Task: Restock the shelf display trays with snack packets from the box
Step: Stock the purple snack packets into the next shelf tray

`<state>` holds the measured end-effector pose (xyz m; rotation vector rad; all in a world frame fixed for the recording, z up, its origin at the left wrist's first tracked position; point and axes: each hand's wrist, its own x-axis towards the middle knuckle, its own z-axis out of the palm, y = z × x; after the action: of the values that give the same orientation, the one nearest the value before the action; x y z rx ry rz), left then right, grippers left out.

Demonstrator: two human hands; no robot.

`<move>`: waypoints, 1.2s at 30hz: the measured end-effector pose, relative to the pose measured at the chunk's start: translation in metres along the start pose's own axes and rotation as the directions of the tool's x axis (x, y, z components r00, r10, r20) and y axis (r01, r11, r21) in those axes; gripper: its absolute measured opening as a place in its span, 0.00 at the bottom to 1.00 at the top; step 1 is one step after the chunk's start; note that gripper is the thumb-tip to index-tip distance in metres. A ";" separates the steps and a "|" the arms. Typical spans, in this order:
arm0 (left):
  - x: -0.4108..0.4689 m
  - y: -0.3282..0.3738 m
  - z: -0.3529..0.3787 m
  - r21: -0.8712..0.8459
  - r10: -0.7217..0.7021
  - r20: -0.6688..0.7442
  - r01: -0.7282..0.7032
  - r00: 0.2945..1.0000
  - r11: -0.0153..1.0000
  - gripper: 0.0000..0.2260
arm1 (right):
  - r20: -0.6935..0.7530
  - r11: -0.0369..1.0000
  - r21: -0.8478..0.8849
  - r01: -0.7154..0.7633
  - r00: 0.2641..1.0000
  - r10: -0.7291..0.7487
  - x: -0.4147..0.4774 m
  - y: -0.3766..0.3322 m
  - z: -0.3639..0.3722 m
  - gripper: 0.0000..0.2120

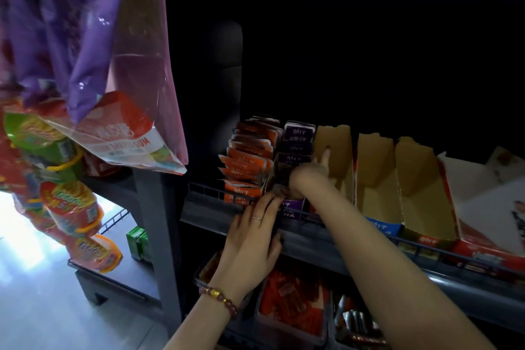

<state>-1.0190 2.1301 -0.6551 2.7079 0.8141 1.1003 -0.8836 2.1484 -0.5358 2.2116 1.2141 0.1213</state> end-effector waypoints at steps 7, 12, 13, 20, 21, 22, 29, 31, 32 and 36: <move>0.000 -0.001 -0.001 -0.011 0.000 0.016 0.000 1.000 1.000 0.28 | -0.022 0.995 0.097 -0.011 1.000 0.013 -0.004 -0.001 0.000 0.27; 0.000 0.000 -0.002 -0.044 -0.002 0.041 0.004 0.999 0.999 0.33 | -0.086 0.968 0.252 0.014 0.996 0.008 -0.007 0.002 0.001 0.24; 0.000 0.001 -0.003 -0.047 -0.002 0.047 0.004 0.999 0.999 0.33 | -0.090 0.958 0.287 0.025 0.996 0.001 -0.007 0.003 0.003 0.23; 0.002 0.000 -0.004 -0.044 -0.006 0.061 0.008 0.998 0.999 0.32 | -0.328 0.748 0.659 0.080 0.925 0.190 -0.013 0.015 0.021 0.12; 0.002 0.000 -0.005 -0.041 -0.012 0.070 0.015 0.998 0.999 0.32 | -0.377 0.701 0.704 0.111 0.895 0.237 -0.016 0.019 0.022 0.14; 0.002 0.002 -0.007 -0.041 -0.022 0.082 0.025 0.996 0.999 0.31 | -0.427 0.667 0.730 0.150 0.862 0.274 -0.020 0.023 0.024 0.14; 0.011 0.024 -0.029 -0.127 -0.044 0.078 0.054 0.996 0.990 0.25 | -0.668 0.599 0.703 0.384 0.645 0.371 -0.005 0.037 0.036 0.11; 0.019 0.035 -0.039 -0.259 -0.052 0.061 0.066 0.997 0.964 0.21 | -0.675 0.540 0.720 0.436 0.620 0.400 0.003 0.032 0.038 0.14; 0.025 0.039 -0.044 -0.346 -0.071 0.044 0.082 0.996 0.935 0.19 | -0.675 0.508 0.728 0.460 0.610 0.415 0.005 0.031 0.037 0.16; 0.059 0.046 -0.050 -0.601 -0.230 0.069 0.225 0.971 0.767 0.14 | -0.691 0.399 0.722 0.565 0.556 0.462 0.008 0.026 0.040 0.19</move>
<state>-0.9973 2.1162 -0.5692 2.0109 0.6245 1.0817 -0.8454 2.1262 -0.5555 3.2516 2.3786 0.7460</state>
